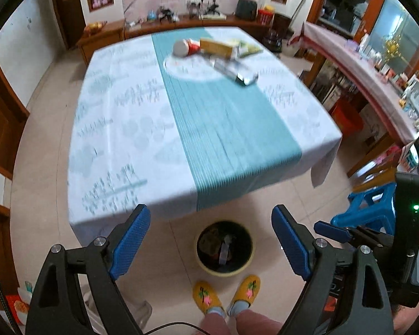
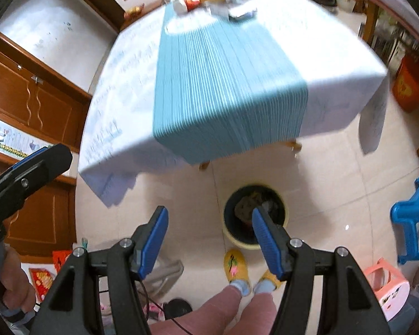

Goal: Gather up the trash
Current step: 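Move both tools back up over the table, then grasp the yellow atomy box with the right tool while the left tool grasps the silver box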

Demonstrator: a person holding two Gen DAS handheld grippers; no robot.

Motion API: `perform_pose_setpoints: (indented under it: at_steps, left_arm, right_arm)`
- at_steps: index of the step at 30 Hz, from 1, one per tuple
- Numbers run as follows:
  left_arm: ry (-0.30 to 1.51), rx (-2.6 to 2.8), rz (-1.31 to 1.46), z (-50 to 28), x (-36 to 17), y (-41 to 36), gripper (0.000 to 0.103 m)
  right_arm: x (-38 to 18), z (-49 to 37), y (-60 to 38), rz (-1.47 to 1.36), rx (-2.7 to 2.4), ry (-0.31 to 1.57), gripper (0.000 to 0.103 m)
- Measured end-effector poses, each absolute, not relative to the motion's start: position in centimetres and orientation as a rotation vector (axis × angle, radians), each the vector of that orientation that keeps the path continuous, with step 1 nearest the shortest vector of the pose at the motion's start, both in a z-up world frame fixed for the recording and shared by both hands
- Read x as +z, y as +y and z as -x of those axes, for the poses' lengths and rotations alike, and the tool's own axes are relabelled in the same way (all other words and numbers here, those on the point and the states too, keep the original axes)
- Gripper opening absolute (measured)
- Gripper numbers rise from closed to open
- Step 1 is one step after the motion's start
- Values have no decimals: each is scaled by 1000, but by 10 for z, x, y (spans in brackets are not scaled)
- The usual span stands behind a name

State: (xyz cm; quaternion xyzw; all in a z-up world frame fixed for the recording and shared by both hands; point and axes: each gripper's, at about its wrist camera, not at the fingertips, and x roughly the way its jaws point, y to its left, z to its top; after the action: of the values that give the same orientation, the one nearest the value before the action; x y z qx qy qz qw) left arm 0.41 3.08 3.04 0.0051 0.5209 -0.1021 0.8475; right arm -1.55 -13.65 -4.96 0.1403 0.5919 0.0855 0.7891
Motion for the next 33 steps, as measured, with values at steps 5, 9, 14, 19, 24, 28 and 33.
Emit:
perform_pose_setpoints:
  at_steps: [5,9,14,19,24,28,33]
  left_arm:
    - [1037,-228,11,-19,55,36,88]
    - [1002,-249,12,-33,70,34,99]
    - [978,-261,4,-57,84,29,101]
    - [947,-248,8,-86,92,23,101]
    - [944,-218,42,-124,93,8,101]
    - [963,-175,58,-168,84,-13,101]
    - [1052,-105,99,-234,54,-49,101]
  right_arm:
    - [-11,3,-134,-283,150,1181,63]
    - [16,-10,-133,-266,133,1113,63]
    - [35,-27,-143,-274,98,1067,63]
    - [39,-58,-157,-278,82,1039,63]
    - [38,-102,-183,-277,88,1030,63]
    - [34,-148,-208,-240,98,1029,63]
    - [16,-222,-250,-225,134,1075,63]
